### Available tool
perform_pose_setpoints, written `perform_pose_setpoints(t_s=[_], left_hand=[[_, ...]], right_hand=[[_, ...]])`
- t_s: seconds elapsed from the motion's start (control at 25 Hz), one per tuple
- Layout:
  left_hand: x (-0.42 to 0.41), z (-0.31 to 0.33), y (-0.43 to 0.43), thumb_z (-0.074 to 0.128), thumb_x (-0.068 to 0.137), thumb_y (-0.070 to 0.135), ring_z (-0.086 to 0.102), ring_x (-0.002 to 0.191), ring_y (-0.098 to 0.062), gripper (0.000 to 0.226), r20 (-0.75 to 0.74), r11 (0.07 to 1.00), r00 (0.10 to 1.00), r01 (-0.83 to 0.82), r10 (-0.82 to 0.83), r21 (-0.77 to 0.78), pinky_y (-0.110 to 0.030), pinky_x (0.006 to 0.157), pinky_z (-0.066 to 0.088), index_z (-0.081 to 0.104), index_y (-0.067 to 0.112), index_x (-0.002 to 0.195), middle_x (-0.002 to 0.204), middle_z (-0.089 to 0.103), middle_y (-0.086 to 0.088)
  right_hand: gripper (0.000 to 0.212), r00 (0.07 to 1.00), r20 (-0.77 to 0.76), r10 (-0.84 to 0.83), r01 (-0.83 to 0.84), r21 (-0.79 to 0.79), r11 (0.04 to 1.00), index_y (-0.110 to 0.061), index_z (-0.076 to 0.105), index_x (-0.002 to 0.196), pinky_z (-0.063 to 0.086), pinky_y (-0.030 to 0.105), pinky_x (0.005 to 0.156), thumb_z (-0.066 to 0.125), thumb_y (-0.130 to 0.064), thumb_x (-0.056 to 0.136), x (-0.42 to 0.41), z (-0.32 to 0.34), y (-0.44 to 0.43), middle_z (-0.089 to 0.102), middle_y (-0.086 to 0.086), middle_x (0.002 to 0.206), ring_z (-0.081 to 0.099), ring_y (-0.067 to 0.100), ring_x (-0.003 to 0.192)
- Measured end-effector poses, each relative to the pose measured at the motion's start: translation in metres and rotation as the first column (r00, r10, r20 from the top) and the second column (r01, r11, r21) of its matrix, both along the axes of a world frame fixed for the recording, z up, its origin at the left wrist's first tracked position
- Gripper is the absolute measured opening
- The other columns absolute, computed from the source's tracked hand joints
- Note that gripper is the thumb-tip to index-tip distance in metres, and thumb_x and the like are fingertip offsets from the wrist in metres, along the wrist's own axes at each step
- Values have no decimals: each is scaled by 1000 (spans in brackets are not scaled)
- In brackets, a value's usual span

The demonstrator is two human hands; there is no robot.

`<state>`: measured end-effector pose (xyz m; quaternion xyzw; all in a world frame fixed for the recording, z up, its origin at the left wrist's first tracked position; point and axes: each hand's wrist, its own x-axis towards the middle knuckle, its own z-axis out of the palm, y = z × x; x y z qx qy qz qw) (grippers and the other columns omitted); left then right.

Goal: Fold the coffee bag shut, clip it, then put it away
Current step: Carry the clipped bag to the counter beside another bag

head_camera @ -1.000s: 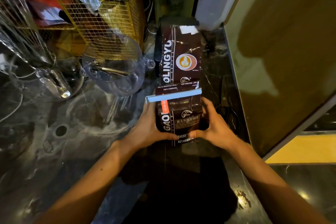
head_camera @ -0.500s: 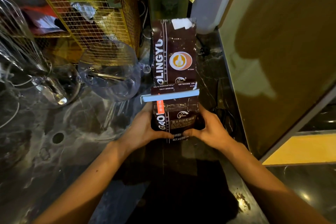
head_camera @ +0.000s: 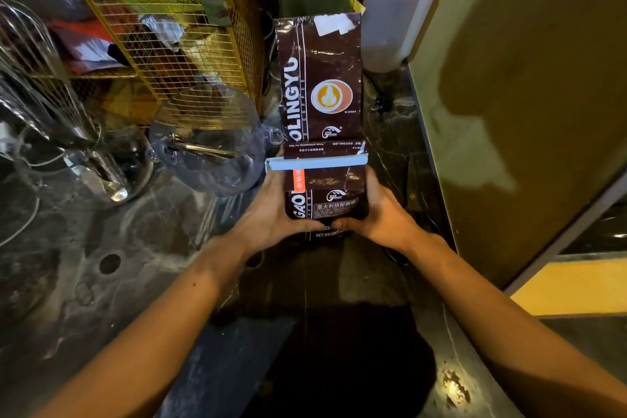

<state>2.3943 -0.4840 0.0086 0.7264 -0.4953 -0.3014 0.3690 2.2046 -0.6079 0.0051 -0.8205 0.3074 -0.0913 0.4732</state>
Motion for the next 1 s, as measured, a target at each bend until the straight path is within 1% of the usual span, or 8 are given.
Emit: perform_pose_setpoints(t_s=[0.08,0.16,0.2,0.4,0.52,0.72,0.88,1.0], left_hand=[[3,-1,3,95,44,39,38,136,-13,122,-17,999,999,29,-30,-17,-36,117,31,25,23,142,143,36,-1],[5,-2,5,94,46,41,37,137,-14,120,-12,997,998,64,-64,-33,-40,117,32,20,40,139,143,35,0],[6,-4,6,94,48,41,37,137,-14,117,-8,997,997,72,-72,-40,-41,116,33,19,43,138,142,36,1],[1,-7,8,86,65,40,44,131,-10,99,0,998,999,42,-42,-44,-41,112,39,26,26,142,138,43,3],[1,-10,8,80,72,42,46,130,-10,92,-8,997,998,58,-58,-56,-40,110,40,24,26,142,139,45,2],[1,-10,9,81,71,41,47,130,-7,94,-1,996,999,54,-54,-65,-38,110,41,24,24,143,139,47,3],[-3,-6,16,84,67,46,42,135,-9,103,-6,994,999,43,-44,-105,-43,111,39,21,24,146,143,43,3],[-6,-1,28,77,73,50,31,143,-11,106,54,989,997,64,-57,-133,-46,116,32,12,23,152,153,33,3]], right_hand=[[115,1000,17,-6,6,-5,1000,-20,13,153,38,37,115,86,-42,67,0,0,0,45,-1,149,42,9,139],[114,999,39,2,-1,-13,1000,-17,14,153,36,32,116,87,-37,68,0,0,3,45,-2,150,41,6,140],[112,999,53,-1,1,-12,1000,-17,15,153,36,31,116,87,-36,69,0,0,4,44,-3,150,40,5,140],[96,989,129,-74,75,-4,997,-20,25,151,39,36,114,83,-34,76,5,4,10,48,-3,147,44,7,137],[91,988,134,-75,77,-11,997,-20,26,150,40,35,113,80,-36,78,4,3,13,49,-4,145,45,6,136],[89,996,82,-40,43,-25,999,-25,24,150,39,30,112,75,-45,80,3,7,14,47,-8,146,44,3,135],[88,996,80,-46,51,-61,997,-29,19,152,39,43,113,72,-47,84,-1,9,21,45,-7,149,42,7,138],[86,994,104,-44,53,-83,995,-31,12,154,39,46,114,65,-47,89,-8,15,31,41,-8,153,39,7,141]])
